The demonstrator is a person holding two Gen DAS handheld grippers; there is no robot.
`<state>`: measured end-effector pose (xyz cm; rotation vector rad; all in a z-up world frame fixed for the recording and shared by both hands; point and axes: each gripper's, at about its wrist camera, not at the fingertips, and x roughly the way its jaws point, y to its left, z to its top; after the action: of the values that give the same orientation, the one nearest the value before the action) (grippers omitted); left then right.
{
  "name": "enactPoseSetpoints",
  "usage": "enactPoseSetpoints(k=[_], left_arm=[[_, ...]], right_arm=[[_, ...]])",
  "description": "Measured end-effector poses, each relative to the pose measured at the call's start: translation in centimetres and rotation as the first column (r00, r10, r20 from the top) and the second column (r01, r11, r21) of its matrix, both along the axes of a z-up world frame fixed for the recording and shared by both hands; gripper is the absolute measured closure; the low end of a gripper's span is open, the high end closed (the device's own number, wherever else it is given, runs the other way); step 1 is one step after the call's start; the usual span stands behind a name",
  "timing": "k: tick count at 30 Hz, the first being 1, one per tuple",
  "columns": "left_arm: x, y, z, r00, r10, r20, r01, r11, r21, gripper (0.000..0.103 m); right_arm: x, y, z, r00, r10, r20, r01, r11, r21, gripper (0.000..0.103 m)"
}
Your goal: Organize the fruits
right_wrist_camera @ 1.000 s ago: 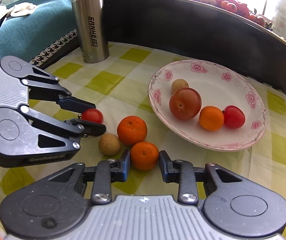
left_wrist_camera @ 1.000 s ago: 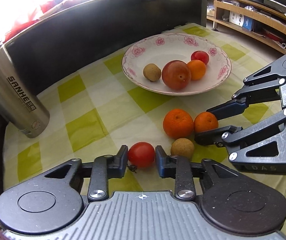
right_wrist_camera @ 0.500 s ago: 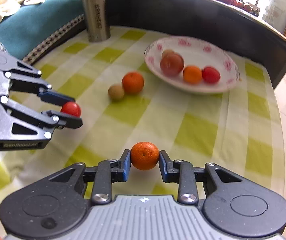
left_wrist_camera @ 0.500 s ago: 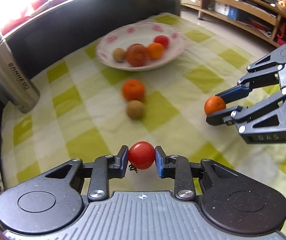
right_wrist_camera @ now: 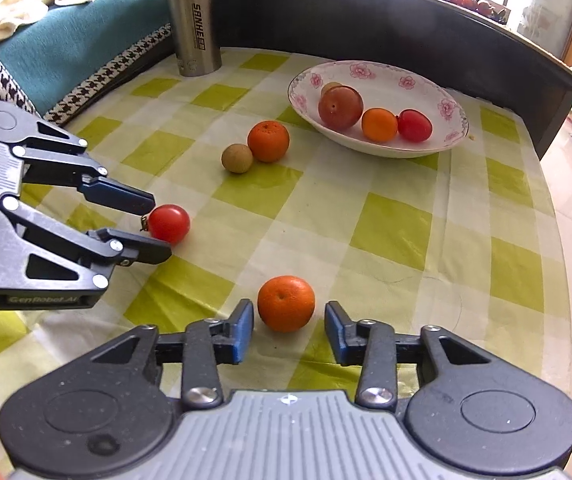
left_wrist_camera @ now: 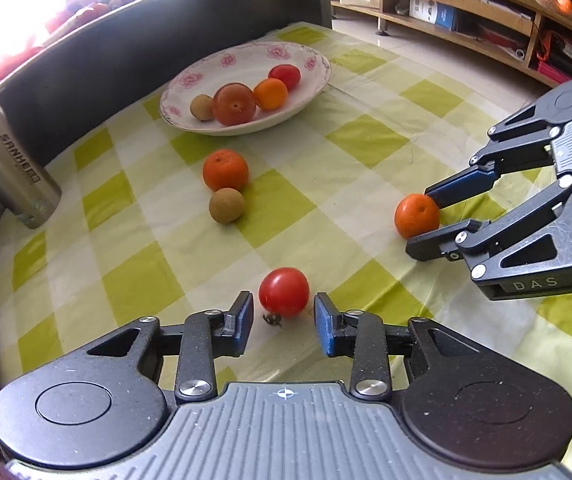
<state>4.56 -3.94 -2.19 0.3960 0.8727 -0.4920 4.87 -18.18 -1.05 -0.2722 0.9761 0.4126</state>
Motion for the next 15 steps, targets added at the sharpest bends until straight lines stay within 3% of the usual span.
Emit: enactPoseSetpoints(k=[4,15], left_arm=[[0.1,0.0,0.1,1.000,0.004,0.002,-0.004,1.000,-0.003,0.053],[1.2,0.3,-0.4,1.000,0.010,0.012,-0.010,1.000,-0.007,0.053]], right_arm=[[0.2,-0.1,0.1,1.000,0.001,0.003,-0.001,1.000,0.014,0.053],[0.5,0.2,-0.5,1.000,0.021,-0.001,-0.021,1.000,0.019,0.051]])
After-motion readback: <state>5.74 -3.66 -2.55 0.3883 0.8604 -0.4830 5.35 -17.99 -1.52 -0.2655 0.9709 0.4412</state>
